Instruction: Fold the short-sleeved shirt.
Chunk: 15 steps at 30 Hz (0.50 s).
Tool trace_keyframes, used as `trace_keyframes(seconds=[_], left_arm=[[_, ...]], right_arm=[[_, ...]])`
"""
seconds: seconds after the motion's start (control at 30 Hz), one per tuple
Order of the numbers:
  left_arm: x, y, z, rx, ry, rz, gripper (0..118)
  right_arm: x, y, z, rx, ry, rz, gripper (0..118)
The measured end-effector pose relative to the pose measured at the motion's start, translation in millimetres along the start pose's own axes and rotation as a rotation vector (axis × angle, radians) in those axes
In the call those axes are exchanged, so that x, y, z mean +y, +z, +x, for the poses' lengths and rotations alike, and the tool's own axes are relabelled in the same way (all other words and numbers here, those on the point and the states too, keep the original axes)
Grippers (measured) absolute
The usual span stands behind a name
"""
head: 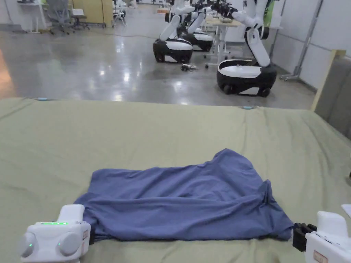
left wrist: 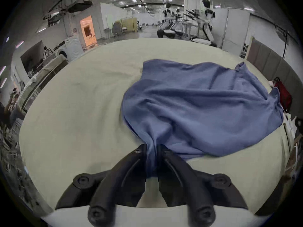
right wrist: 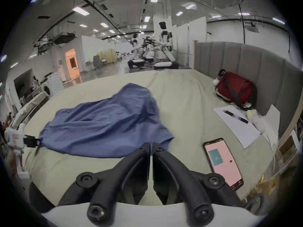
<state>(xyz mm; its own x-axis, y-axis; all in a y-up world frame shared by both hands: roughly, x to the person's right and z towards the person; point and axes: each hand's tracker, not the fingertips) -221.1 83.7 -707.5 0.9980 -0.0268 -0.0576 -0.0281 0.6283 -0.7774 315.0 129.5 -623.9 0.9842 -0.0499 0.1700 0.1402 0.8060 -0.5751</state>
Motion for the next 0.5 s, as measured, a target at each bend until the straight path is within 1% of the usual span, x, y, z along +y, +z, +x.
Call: trace_keyframes(seconds=[0.03, 0.07, 0.1, 0.13, 0.17, 0.2, 0.23, 0.3, 0.37, 0.4, 0.43, 0.47, 0.5], left_arm=[[2, 1, 4, 0.012, -0.037, -0.003, 11], [3, 3, 6, 0.018, -0.061, 0.009, 11], [4, 8, 8, 0.022, -0.060, 0.021, 11], [6, 13, 7, 0.022, -0.055, 0.033, 11], [9, 16, 7, 0.016, -0.044, 0.048, 11], [12, 19, 7, 0.014, -0.034, 0.055, 11], [15, 22, 7, 0.009, -0.034, 0.060, 11], [19, 24, 6, 0.011, -0.039, 0.068, 11], [18, 21, 4, 0.003, -0.030, 0.060, 11], [18, 19, 2, 0.003, -0.023, 0.053, 11], [15, 16, 1, 0.007, -0.024, 0.040, 11], [12, 16, 0, 0.011, -0.028, 0.036, 11], [10, 17, -2, 0.013, -0.031, 0.040, 11]], right_arm=[[4, -12, 7, -0.013, -0.011, -0.021, 33], [6, -23, 12, -0.001, -0.020, -0.046, 40], [10, -34, 14, 0.002, -0.008, -0.059, 48], [12, -45, 16, 0.013, 0.000, -0.058, 48], [13, -55, 17, 0.020, 0.011, -0.076, 75], [16, -67, 15, 0.017, 0.030, -0.111, 94], [18, -78, 10, 0.018, 0.045, -0.135, 96], [19, -100, 6, 0.022, 0.052, -0.200, 96], [15, -116, 2, 0.018, 0.037, -0.274, 96], [13, -123, 3, 0.034, 0.021, -0.341, 89], [10, -123, 2, 0.047, 0.011, -0.343, 60], [10, -119, -2, 0.023, 0.030, -0.308, 45], [12, -108, -7, 0.027, 0.052, -0.275, 31]])
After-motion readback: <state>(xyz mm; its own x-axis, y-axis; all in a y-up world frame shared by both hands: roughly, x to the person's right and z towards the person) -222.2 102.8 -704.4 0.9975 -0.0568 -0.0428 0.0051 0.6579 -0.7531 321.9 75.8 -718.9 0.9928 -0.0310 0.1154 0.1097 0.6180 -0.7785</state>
